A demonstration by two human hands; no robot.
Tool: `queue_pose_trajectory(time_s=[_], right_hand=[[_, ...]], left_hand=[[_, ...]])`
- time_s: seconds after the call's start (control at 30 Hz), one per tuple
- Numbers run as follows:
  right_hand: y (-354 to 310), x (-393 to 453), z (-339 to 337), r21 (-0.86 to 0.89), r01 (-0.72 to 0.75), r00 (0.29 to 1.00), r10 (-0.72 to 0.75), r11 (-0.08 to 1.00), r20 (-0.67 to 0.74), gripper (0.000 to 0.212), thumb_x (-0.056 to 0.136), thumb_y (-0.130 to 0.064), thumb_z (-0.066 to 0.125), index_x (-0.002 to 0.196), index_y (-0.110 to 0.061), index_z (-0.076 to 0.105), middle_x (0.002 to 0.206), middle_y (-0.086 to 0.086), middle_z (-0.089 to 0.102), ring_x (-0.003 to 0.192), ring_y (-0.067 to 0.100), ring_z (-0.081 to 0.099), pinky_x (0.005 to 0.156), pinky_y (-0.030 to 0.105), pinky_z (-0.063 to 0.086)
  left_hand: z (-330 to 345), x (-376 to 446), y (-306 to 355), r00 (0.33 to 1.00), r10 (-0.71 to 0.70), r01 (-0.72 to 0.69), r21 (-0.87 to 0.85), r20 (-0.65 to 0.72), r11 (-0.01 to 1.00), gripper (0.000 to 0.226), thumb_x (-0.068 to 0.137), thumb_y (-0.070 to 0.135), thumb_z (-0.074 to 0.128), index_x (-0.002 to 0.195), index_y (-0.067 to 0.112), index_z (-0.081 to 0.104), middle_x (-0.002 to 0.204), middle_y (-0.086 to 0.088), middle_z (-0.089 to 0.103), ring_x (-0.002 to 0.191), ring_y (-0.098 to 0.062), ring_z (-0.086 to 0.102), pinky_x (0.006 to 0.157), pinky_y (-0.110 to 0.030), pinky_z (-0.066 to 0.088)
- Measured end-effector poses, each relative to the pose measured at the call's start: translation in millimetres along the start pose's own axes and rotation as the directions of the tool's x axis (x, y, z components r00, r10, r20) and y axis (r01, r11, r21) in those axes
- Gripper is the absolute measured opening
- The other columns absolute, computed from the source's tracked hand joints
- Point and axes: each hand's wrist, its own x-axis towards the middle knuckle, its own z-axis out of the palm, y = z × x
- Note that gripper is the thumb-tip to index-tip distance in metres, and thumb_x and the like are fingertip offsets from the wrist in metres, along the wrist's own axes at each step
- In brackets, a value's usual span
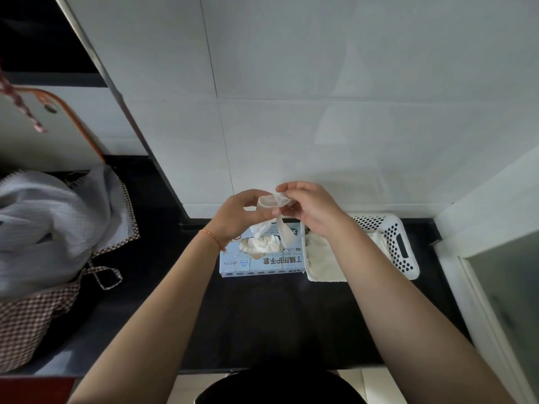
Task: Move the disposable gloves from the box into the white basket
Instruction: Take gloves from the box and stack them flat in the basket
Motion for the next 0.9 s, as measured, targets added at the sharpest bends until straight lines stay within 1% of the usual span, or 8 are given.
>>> queue_pose_trajectory(time_s=[0.13, 0.2, 0.3, 0.47, 0.57, 0.63, 0.73, 0.9], right_hand=[[-2.2, -0.3, -1.9, -0.043, -0.024, 0.999, 0.022, 0.999, -0.030, 0.023, 0.094, 0.001, 0.048, 0.088, -0.007, 0.069, 0.088, 0.015, 0.062, 0.072, 0.022, 0.062, 0.066, 0.031, 0.055], [-3.3, -1.8, -6.5, -0.256, -0.035, 0.999, 0.031, 0.966, -0.018, 0.020, 0.092, -0.025, 0.056, 0.093, -0.012, 0.071, 0.091, 0.009, 0.064, 0.078, 0.021, 0.063, 0.074, 0.035, 0.056], [-11.4, -10.4, -11.3, -0.562, 0.040, 0.992, 0.036, 0.826, 0.123, 0.053, 0.073, -0.075, 0.060, 0.101, -0.031, 0.067, 0.107, -0.009, 0.065, 0.102, 0.012, 0.061, 0.090, 0.033, 0.050], [-22.7, -15.9, -10.2, -0.679, 0.162, 0.984, -0.063, 0.716, 0.168, 0.030, 0.078, -0.036, 0.079, 0.101, -0.021, 0.068, 0.101, -0.006, 0.068, 0.090, 0.008, 0.065, 0.077, 0.022, 0.049], [-23.2, -15.8, -12.0, -0.649, 0.166, 0.986, -0.137, 0.742, 0.096, 0.008, 0.087, -0.018, 0.068, 0.093, -0.013, 0.069, 0.085, -0.002, 0.069, 0.073, 0.010, 0.062, 0.065, 0.022, 0.045], [-24.1, -17.5, -15.7, -0.641, 0.158, 0.984, -0.176, 0.751, 0.036, 0.010, 0.086, -0.013, 0.061, 0.093, -0.012, 0.068, 0.080, -0.003, 0.066, 0.070, 0.009, 0.057, 0.061, 0.022, 0.041], [-23.6, -19.3, -21.3, -0.599, 0.123, 0.987, -0.158, 0.791, -0.005, 0.009, 0.084, -0.011, 0.059, 0.091, -0.015, 0.063, 0.077, -0.007, 0.058, 0.066, 0.008, 0.051, 0.056, 0.019, 0.038], [-20.0, -19.7, -36.6, -0.675, 0.011, 0.999, 0.013, 0.738, 0.031, 0.016, 0.073, -0.014, 0.059, 0.084, -0.004, 0.057, 0.074, 0.005, 0.046, 0.066, 0.018, 0.042, 0.060, 0.030, 0.032]], left_hand=[[-3.1, 0.0, 0.7, 0.992, 0.038, -0.028, 0.081, -0.120, 0.996, 0.007, 0.084, 0.028, 0.076, 0.089, 0.023, 0.074, 0.087, 0.014, 0.073, 0.082, 0.004, 0.064, 0.081, -0.019, 0.045], [-4.8, -0.7, 5.4, 0.989, 0.032, -0.026, 0.040, -0.143, 0.999, 0.012, 0.088, 0.025, 0.071, 0.084, 0.015, 0.073, 0.079, 0.007, 0.069, 0.070, -0.006, 0.060, 0.074, -0.020, 0.046], [-5.9, -0.8, 15.5, 0.993, 0.058, -0.050, 0.075, -0.106, 0.996, 0.018, 0.089, 0.025, 0.068, 0.083, 0.008, 0.070, 0.071, 0.003, 0.063, 0.064, -0.007, 0.052, 0.066, -0.022, 0.044], [-0.3, 3.1, 20.4, 0.996, 0.072, -0.066, 0.107, -0.051, 0.992, 0.019, 0.089, 0.025, 0.070, 0.085, 0.007, 0.070, 0.056, 0.015, 0.057, 0.048, 0.002, 0.044, 0.052, -0.010, 0.035], [0.0, 4.6, 14.3, 0.996, 0.074, -0.070, 0.091, -0.040, 0.993, 0.013, 0.086, 0.026, 0.073, 0.085, 0.014, 0.070, 0.075, 0.000, 0.068, 0.066, -0.013, 0.058, 0.068, -0.026, 0.047], [1.2, 6.2, 8.0, 0.999, 0.049, -0.050, 0.146, 0.005, 0.988, 0.006, 0.084, 0.022, 0.074, 0.084, 0.017, 0.070, 0.080, -0.001, 0.070, 0.072, -0.015, 0.062, 0.075, -0.031, 0.051], [9.6, 5.2, 2.4, 0.993, -0.032, -0.004, 0.307, 0.110, 0.952, 0.017, 0.085, 0.021, 0.071, 0.071, 0.013, 0.064, 0.064, 0.006, 0.056, 0.059, -0.009, 0.047, 0.059, -0.020, 0.039], [20.9, 7.9, -4.4, 0.981, -0.137, 0.074, 0.383, 0.140, 0.921, 0.045, 0.087, 0.020, 0.066, 0.047, 0.022, 0.044, 0.044, 0.011, 0.035, 0.047, -0.010, 0.030, 0.049, -0.021, 0.026]])
